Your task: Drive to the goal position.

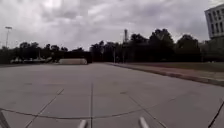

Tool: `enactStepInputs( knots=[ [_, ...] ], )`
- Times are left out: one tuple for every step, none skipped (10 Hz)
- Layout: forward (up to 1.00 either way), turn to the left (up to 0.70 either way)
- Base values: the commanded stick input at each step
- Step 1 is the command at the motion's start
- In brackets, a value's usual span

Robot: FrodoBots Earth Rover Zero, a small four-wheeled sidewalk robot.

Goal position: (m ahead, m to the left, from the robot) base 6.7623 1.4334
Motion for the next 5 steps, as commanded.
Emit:
enactStepInputs(
  knots=[
    [0.7,0.35],
    [0.7,0.35],
    [0.7,0.35],
    [0.7,0.35],
    [0.7,0.35]
  ],
)
